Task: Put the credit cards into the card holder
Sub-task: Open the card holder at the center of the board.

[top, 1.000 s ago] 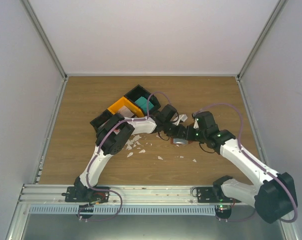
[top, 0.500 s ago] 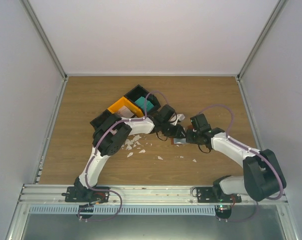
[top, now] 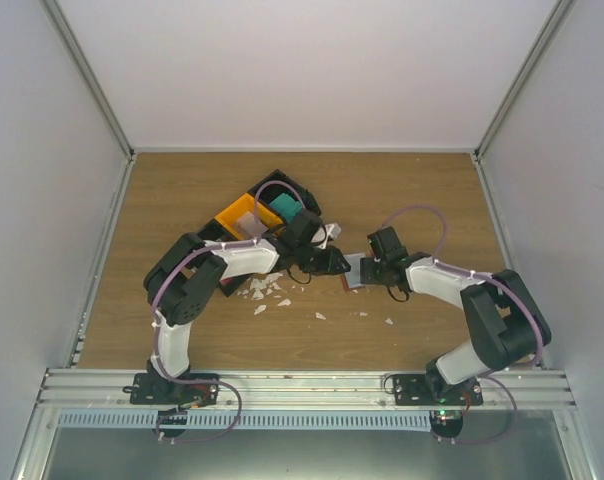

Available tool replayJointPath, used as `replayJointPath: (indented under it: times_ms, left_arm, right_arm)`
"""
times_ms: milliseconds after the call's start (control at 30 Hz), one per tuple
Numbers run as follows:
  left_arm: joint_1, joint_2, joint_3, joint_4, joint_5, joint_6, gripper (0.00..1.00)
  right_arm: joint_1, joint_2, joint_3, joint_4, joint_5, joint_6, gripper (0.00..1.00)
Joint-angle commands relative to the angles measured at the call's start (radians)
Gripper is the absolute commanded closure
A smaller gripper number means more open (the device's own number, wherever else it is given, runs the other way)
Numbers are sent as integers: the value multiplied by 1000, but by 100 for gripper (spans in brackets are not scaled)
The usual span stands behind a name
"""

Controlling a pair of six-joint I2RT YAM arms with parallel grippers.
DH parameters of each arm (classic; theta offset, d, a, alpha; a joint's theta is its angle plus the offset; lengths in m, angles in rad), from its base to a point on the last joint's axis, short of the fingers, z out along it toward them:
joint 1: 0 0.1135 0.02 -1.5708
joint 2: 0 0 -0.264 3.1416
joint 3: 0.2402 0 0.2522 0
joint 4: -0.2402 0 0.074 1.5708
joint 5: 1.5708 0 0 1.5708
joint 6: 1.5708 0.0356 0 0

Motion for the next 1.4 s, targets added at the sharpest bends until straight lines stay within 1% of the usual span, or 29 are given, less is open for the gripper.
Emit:
replayJointPath:
  times_ms: [0,133,300,400,533,633,733,833,933,1067,1133,1267,1367]
  left_arm:
    - [22,-69,-62,88,-69,-39,69]
    - [30,-105,-125,125,-90,-71,69]
    - [35,-161,-233,184,-134,-104,69]
    - [36,-174,-270,223,-131,-122,68]
    - [36,-164,-272,236,-150,-132,66]
    - [37,-156,-272,248,-170,-135,67]
    - [38,-157,-275,243,-207,-140,72]
    - [39,-182,-299,246,-255,-146,76]
    - [42,-208,-318,242,-283,-145,77]
    - [49,-242,-348,242,-313,-157,77]
    - [51,-251,-359,242,-323,-164,77]
    - [56,-249,-364,246,-303,-165,77]
    - [59,-238,-366,259,-272,-163,77]
  right_arm:
    - [55,97,-41,-30,-44,57,36]
    - [114,138,-58,-24,-57,137,36]
    - [194,150,-39,-32,-68,224,38]
    - [203,134,-35,-30,-84,266,40]
    - [204,81,-34,-36,-83,288,44]
    - [203,38,-28,-29,-75,243,44]
    - [207,1,2,-28,-63,132,44]
    - [231,-14,72,-81,22,13,42]
    - [241,-7,115,-107,72,-46,38]
    - [252,46,159,-114,79,-51,33]
    - [253,81,182,-117,82,-34,29]
    - [255,151,215,-110,78,-10,23]
    - [256,182,219,-99,54,-4,23]
